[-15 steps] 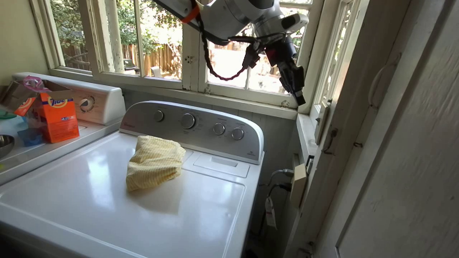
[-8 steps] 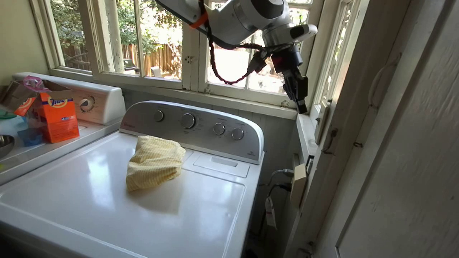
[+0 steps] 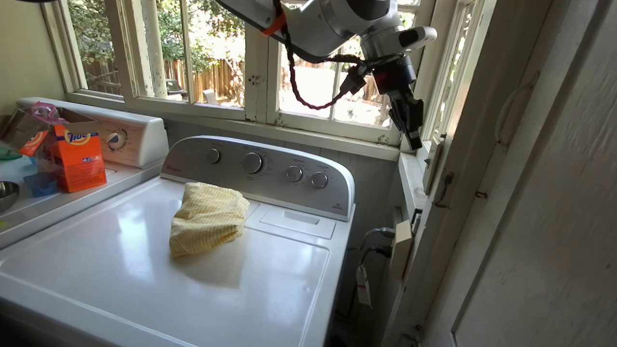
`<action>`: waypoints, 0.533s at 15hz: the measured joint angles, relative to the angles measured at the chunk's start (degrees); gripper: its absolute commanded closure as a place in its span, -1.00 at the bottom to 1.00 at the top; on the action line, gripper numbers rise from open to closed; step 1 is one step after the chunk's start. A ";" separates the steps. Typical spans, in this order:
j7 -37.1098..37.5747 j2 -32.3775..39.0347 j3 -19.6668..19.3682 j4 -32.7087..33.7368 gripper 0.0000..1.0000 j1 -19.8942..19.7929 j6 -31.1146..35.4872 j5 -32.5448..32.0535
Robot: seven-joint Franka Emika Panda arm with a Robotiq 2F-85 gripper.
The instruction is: Turn off the switch
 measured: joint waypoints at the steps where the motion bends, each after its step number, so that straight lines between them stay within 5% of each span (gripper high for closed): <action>1: -0.02 0.16 -0.15 0.16 1.00 -0.04 0.00 0.00; 8: -0.03 2.81 -0.41 2.36 1.00 -0.39 0.08 1.04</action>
